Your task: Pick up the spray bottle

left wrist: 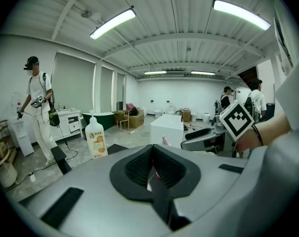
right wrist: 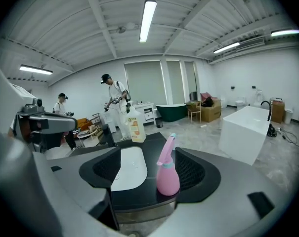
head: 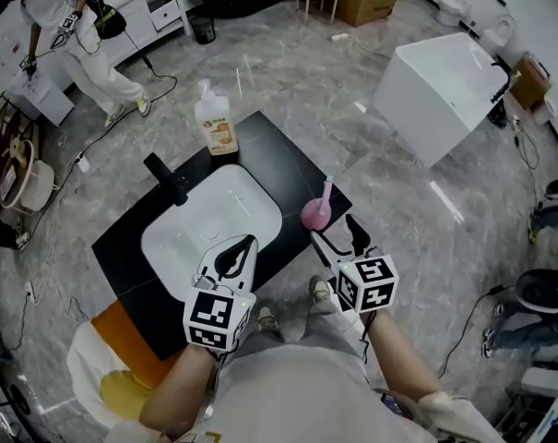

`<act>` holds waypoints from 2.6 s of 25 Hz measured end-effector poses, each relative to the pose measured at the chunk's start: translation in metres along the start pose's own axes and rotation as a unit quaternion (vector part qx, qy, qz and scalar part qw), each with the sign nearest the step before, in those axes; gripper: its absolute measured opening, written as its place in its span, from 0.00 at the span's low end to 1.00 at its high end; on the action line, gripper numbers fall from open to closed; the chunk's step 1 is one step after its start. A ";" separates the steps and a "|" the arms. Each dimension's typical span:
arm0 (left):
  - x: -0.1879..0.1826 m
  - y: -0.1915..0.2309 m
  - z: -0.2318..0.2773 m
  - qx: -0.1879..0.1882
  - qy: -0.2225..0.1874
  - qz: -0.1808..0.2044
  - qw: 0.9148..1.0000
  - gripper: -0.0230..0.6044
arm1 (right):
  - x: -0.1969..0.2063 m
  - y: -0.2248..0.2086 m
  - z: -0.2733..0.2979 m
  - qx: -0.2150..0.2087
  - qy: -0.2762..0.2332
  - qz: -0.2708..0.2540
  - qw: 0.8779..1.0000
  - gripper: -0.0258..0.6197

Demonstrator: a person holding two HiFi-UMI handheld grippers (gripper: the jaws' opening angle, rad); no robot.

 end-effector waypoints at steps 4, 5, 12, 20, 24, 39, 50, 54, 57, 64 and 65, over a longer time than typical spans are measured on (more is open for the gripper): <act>0.000 -0.004 0.017 -0.038 -0.002 -0.037 0.999 0.07 | 0.008 -0.018 0.027 -0.028 0.028 -0.011 0.999 0.58; 0.001 -0.006 0.022 -0.046 -0.002 -0.042 0.998 0.07 | 0.012 -0.023 0.033 -0.036 0.035 -0.012 0.999 0.58; 0.014 -0.019 0.059 -0.100 0.037 -0.059 0.993 0.07 | 0.022 -0.045 0.071 -0.089 0.075 -0.036 0.993 0.58; 0.029 -0.029 0.089 -0.145 0.063 -0.096 0.983 0.07 | 0.032 -0.062 0.108 -0.132 0.101 -0.086 0.982 0.58; 0.031 -0.030 0.092 -0.155 0.073 -0.103 0.980 0.07 | 0.033 -0.064 0.120 -0.132 0.107 -0.090 0.981 0.58; 0.011 -0.025 0.095 -0.142 0.065 -0.066 0.986 0.07 | 0.015 -0.065 0.131 -0.168 0.114 -0.142 0.969 0.31; -0.034 0.015 0.075 -0.150 0.027 0.013 0.988 0.07 | -0.078 -0.061 0.107 -0.203 0.031 -0.147 0.968 0.31; -0.060 0.028 0.062 -0.165 -0.002 0.033 0.986 0.07 | -0.124 -0.050 0.087 -0.215 -0.024 -0.158 0.963 0.31; -0.082 0.037 0.050 -0.175 -0.024 0.047 0.983 0.07 | -0.156 -0.040 0.067 -0.221 -0.068 -0.169 0.958 0.31; -0.132 0.046 0.020 -0.188 -0.077 0.079 0.976 0.07 | -0.214 -0.021 0.017 -0.231 -0.163 -0.197 0.939 0.31; -0.137 0.043 0.016 -0.185 -0.081 0.086 0.976 0.07 | -0.219 -0.018 0.009 -0.234 -0.171 -0.206 0.935 0.31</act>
Point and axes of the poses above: the fingertips, and each gripper's own axes: z forward along the fingers, y to its left, x out of its underside, the point moved 10 cm from there along -z, backward along the fingers
